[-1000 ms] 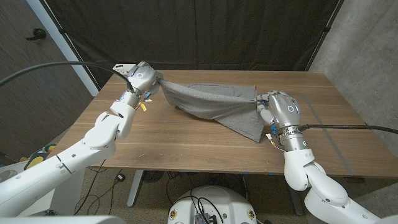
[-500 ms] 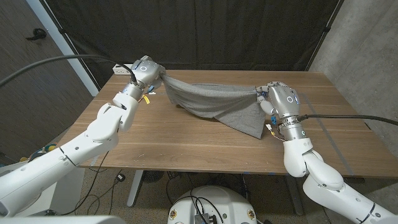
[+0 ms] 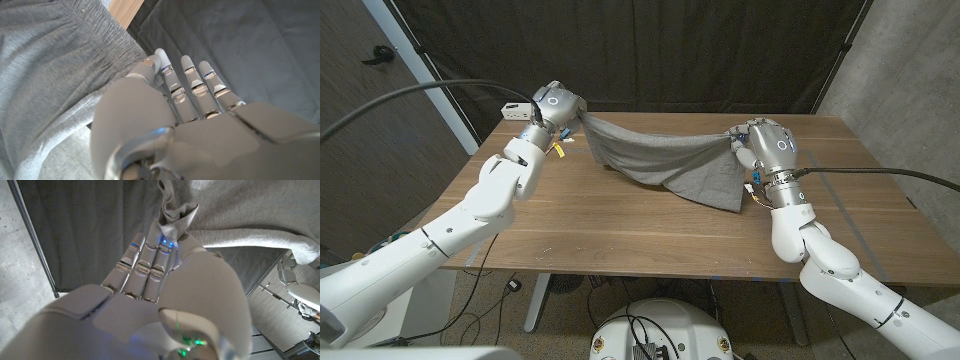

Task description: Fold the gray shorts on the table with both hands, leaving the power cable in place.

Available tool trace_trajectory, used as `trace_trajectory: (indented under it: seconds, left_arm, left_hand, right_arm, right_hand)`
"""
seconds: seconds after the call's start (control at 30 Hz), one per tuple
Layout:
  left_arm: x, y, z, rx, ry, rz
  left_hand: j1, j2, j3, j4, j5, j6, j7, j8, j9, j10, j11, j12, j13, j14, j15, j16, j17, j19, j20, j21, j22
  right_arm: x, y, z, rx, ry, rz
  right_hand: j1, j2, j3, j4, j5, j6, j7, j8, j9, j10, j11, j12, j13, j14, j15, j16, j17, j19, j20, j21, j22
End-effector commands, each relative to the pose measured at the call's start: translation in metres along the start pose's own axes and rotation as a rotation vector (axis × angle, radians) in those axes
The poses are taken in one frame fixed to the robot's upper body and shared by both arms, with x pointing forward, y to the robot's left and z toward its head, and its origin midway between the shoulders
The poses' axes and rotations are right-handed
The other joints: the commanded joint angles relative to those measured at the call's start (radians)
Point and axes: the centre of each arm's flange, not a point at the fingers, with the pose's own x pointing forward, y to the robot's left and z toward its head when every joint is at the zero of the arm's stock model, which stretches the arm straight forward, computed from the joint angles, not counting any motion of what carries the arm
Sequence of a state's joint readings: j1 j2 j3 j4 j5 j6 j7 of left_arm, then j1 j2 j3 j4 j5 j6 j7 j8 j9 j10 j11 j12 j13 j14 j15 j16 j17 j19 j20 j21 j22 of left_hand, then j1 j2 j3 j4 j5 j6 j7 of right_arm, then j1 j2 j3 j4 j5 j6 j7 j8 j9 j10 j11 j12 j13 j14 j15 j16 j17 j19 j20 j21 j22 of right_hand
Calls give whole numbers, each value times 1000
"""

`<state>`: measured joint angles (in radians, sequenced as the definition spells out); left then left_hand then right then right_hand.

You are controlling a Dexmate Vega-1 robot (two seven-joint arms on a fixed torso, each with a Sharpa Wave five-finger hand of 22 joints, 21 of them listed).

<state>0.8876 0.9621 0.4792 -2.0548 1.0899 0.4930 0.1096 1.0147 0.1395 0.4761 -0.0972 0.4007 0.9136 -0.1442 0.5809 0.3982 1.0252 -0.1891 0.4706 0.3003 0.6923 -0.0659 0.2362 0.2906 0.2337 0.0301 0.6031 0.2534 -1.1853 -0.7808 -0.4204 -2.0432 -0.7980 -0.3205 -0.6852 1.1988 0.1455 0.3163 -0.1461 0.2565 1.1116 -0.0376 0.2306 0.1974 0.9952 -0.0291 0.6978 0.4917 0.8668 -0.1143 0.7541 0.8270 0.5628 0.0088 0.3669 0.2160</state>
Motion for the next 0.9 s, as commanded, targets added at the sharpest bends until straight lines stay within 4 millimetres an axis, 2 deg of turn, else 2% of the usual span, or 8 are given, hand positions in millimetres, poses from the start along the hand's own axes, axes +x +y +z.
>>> trace_trajectory:
  seconds: [0.03, 0.33, 0.9]
  left_arm:
    - [10, -1, -6, 36, 31, 4]
    - [16, -9, -8, 46, 50, 0]
    - [41, -22, -6, 44, 56, -21]
  left_hand:
    - [13, 10, 0, 8, 10, 57, 60, 5, 0, 11, -16, 120, 299, 8, -165, -5, 4, -4, 2, 10, 4]
    - [18, 10, -2, 7, 11, 56, 68, 4, -5, 11, -16, 120, 304, 7, -166, -7, 7, -3, 5, 18, 5]
    - [38, 13, -17, -3, 1, 56, 78, 0, -18, 18, -12, 111, 294, 13, -168, 5, 25, 1, 9, 36, 10]
  right_arm:
    - [31, 10, -8, -19, -1, -46]
    - [47, 16, -16, -31, 20, -54]
    - [74, 33, -25, -54, 37, -44]
  right_hand:
    - [12, -3, 8, 2, 8, 11, 4, 5, 4, 7, 0, 8, 5, 13, -93, -3, 3, 3, -3, 6, 5]
    - [10, -6, 11, 2, 11, 16, 2, 5, 4, 10, -3, 10, 5, 15, -92, -9, 4, 2, -4, 9, 5]
    - [7, -12, 19, 1, 17, 23, 1, 1, 4, 12, -6, 10, 5, 23, -93, -19, 8, -1, -4, 14, 4]
